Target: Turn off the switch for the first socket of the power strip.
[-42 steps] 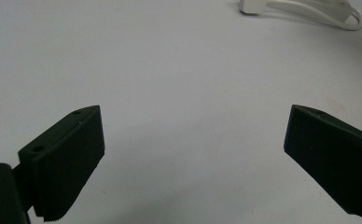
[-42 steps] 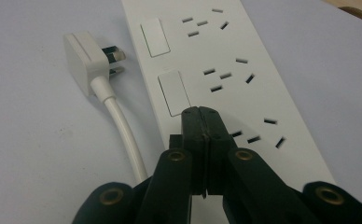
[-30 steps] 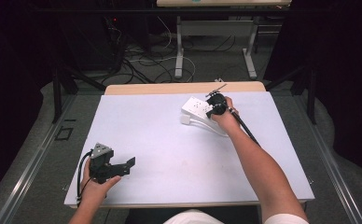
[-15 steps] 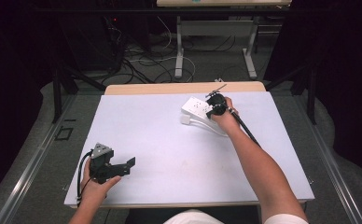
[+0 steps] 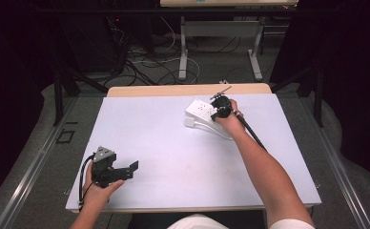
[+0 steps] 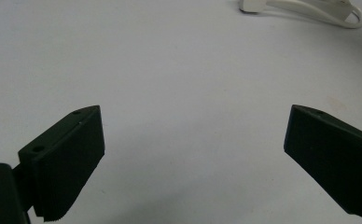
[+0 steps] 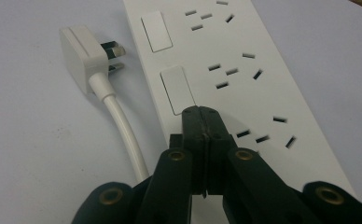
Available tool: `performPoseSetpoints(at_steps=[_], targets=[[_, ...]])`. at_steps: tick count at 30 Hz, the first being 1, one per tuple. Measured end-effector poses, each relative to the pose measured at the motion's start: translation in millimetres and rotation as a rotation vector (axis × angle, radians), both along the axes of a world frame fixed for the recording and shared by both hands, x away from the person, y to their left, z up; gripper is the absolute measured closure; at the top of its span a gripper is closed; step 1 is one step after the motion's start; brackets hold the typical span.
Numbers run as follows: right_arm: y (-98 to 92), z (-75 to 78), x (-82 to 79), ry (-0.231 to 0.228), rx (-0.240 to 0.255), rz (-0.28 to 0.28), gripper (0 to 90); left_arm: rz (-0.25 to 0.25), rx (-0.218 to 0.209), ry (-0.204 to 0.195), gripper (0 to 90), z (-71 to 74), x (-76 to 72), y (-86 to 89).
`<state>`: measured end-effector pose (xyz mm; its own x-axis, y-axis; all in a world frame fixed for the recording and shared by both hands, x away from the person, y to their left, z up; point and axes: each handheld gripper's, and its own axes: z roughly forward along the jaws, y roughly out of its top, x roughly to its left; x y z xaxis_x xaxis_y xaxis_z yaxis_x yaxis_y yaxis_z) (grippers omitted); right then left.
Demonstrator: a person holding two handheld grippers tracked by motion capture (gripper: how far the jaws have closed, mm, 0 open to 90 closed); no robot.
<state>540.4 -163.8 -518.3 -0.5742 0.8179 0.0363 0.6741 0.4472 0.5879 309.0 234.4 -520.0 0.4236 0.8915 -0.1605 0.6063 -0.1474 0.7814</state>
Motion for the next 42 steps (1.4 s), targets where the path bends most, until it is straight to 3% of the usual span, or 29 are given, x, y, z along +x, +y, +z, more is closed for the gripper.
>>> performPoseSetpoints(at_steps=[5, 6, 16, 25, 27, 42], targets=[[1.1, -0.2, -0.6, -0.004, -0.006, -0.012, 90.0, 0.0, 0.001, -0.002, 4.8, 0.1, -0.2, -0.2], [0.6, 0.6, -0.6, 0.001, -0.027, -0.004, 90.0, -0.001, 0.002, -0.001, 4.8, 0.1, -0.2, -0.2], [3.4, -2.3, -0.5, -0.008, -0.015, -0.009, 90.0, 0.002, 0.0, -0.001, 4.8, -0.1, 0.0, 0.3], [3.2, -0.9, -1.1, 0.021, -0.007, -0.027, 90.0, 0.0, 0.002, 0.0, 4.8, -0.1, -0.1, -0.1], [2.2, -2.3, 0.2, 0.001, 0.008, -0.01, 90.0, 0.0, 0.001, 0.0, 4.8, -0.1, -0.1, -0.1], [1.6, -0.2, 1.4, 0.026, -0.008, -0.013, 90.0, 0.0, -0.002, 0.001, 4.8, -0.5, 0.4, 0.0]])
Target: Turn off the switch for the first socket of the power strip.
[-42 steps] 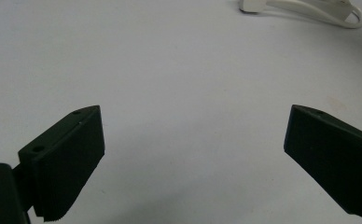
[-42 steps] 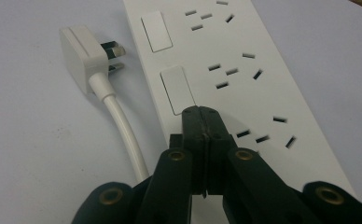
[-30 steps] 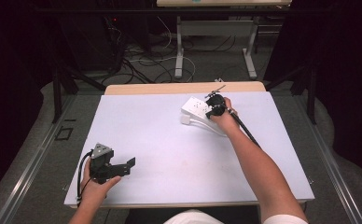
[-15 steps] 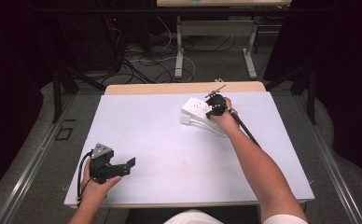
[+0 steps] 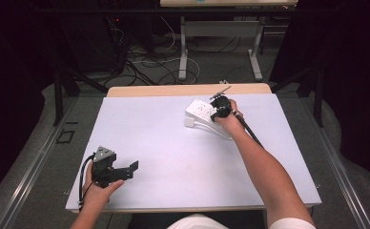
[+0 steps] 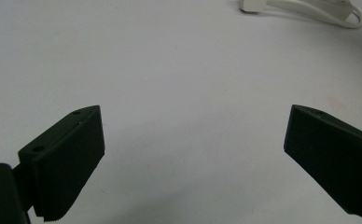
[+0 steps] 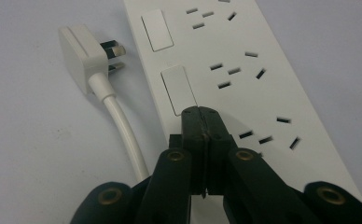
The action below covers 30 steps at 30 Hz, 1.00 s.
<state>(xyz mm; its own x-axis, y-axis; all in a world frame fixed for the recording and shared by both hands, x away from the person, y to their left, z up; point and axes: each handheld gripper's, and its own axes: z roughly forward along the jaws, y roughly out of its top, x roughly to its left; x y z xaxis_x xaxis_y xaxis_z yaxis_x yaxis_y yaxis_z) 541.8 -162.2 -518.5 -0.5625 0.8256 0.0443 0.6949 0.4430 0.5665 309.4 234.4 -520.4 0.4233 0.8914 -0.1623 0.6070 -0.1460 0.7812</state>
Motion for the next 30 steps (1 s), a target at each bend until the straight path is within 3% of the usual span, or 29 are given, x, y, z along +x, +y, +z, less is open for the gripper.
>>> performPoseSetpoints(at_steps=[20, 26, 30], targets=[[-3.7, 8.7, -1.9, -0.021, 0.02, -0.003, 78.5, 0.001, 0.002, -0.001, 4.8, 0.0, 0.1, -0.3], [-5.1, 12.9, -4.9, -0.011, 0.007, 0.009, 70.0, 0.001, 0.003, -0.001, 4.8, 0.0, 0.0, -0.3], [-4.4, 15.5, -7.6, -0.041, 0.008, 0.008, 65.6, 0.002, 0.003, -0.004, 4.8, -0.1, -0.1, -0.8]])
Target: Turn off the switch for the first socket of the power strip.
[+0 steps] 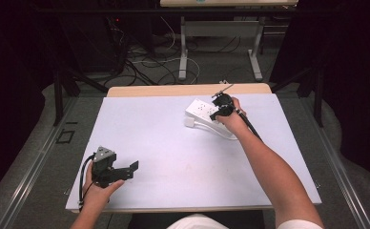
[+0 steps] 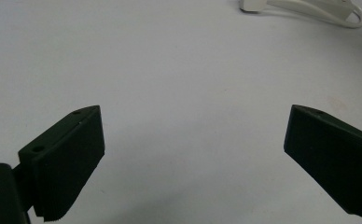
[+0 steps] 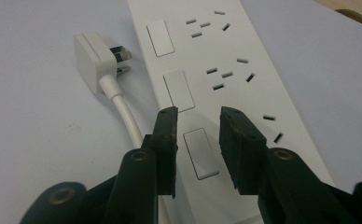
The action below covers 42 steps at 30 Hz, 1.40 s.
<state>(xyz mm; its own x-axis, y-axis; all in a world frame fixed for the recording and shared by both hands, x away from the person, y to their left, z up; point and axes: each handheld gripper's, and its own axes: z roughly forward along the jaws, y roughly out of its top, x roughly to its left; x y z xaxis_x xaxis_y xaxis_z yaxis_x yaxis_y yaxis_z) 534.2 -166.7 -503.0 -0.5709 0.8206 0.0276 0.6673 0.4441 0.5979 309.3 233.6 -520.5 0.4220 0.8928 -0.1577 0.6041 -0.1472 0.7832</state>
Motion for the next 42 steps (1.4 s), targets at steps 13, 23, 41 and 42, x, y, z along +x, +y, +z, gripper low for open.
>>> performPoseSetpoints(at_steps=[13, 23, 41, 42], targets=[[5.3, 10.7, -11.3, -0.049, 0.001, 0.016, 48.2, 0.002, 0.001, -0.001, 4.8, 0.5, -0.4, 0.3], [15.1, 15.7, -28.6, -0.048, -0.005, 0.095, 43.2, -0.001, 0.0, -0.004, 4.8, 0.6, -0.8, 0.2], [11.4, 35.1, -53.8, -0.042, 0.06, 0.089, 26.2, 0.003, 0.001, 0.0, 4.9, 0.8, -1.5, 0.0], [9.7, 36.2, -54.8, -0.047, 0.066, 0.083, 23.4, 0.003, 0.0, 0.0, 4.8, 1.0, -1.4, 0.0]])
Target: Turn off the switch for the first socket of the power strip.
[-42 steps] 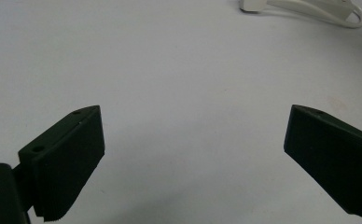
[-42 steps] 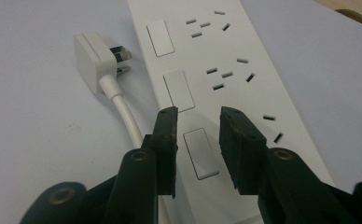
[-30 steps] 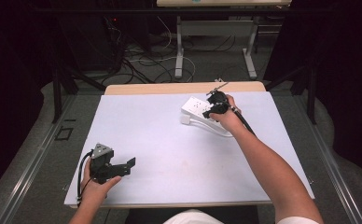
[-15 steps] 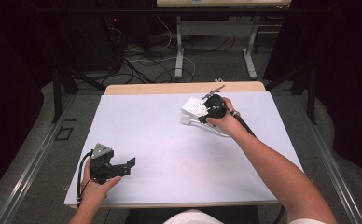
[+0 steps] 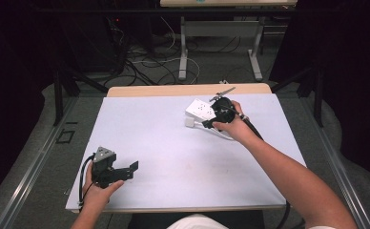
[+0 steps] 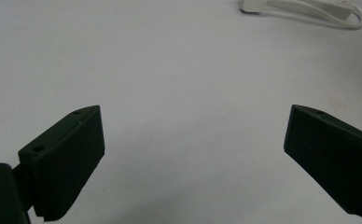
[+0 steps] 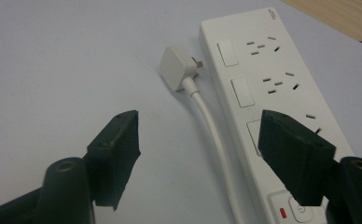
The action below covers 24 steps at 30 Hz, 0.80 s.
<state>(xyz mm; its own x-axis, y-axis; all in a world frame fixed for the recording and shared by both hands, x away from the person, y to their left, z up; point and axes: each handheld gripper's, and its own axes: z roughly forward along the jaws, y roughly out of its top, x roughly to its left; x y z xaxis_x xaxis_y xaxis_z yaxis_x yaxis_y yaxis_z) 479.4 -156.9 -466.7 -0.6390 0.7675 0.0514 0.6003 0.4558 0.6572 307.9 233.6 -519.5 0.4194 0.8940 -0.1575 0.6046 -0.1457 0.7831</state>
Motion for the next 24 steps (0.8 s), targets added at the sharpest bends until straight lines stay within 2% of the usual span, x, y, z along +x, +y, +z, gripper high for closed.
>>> performPoseSetpoints(at_steps=[2, 3, 5, 7, 9, 12, 15, 20, 22, 24], targets=[[-3.0, 1.8, -1.8, -0.023, 0.002, -0.016, 19.2, 0.0, -0.005, 0.003, 4.8, 0.4, 0.6, -0.2], [-3.8, 3.2, -3.0, -0.027, 0.007, -0.031, 16.7, 0.011, -0.013, -0.01, 4.8, -0.8, 1.4, -1.3], [-6.2, 6.3, -5.3, -0.032, 0.022, -0.046, 15.2, 0.01, -0.009, -0.001, 4.8, -0.7, 2.5, -1.6], [-7.9, 9.9, -8.4, -0.043, 0.028, -0.05, 13.4, 0.01, -0.008, -0.003, 5.1, -1.2, 3.3, -2.4], [-10.6, 11.6, -10.5, -0.067, 0.03, -0.046, 7.2, 0.011, -0.007, -0.001, 5.1, -1.1, 3.4, -2.9], [-14.1, 11.3, -15.0, -0.066, 0.053, -0.066, 0.5, 0.008, -0.007, 0.002, 5.1, -1.1, 4.2, -3.3], [-19.5, 9.3, -19.2, -0.07, 0.04, -0.056, 0.0, 0.005, -0.006, 0.0, 5.2, -2.2, 6.1, -4.1], [-31.2, 7.7, -25.3, -0.063, 0.075, -0.089, 0.0, 0.005, -0.013, -0.002, 5.1, -3.3, 6.6, -5.2], [-33.8, 8.8, -27.4, -0.075, 0.062, -0.089, 0.0, 0.003, -0.008, 0.006, 5.1, -2.4, 5.2, -4.2], [-38.6, 10.7, -31.3, -0.09, 0.087, -0.088, 0.0, 0.007, -0.007, 0.004, 5.1, -1.8, 4.0, -2.8]])
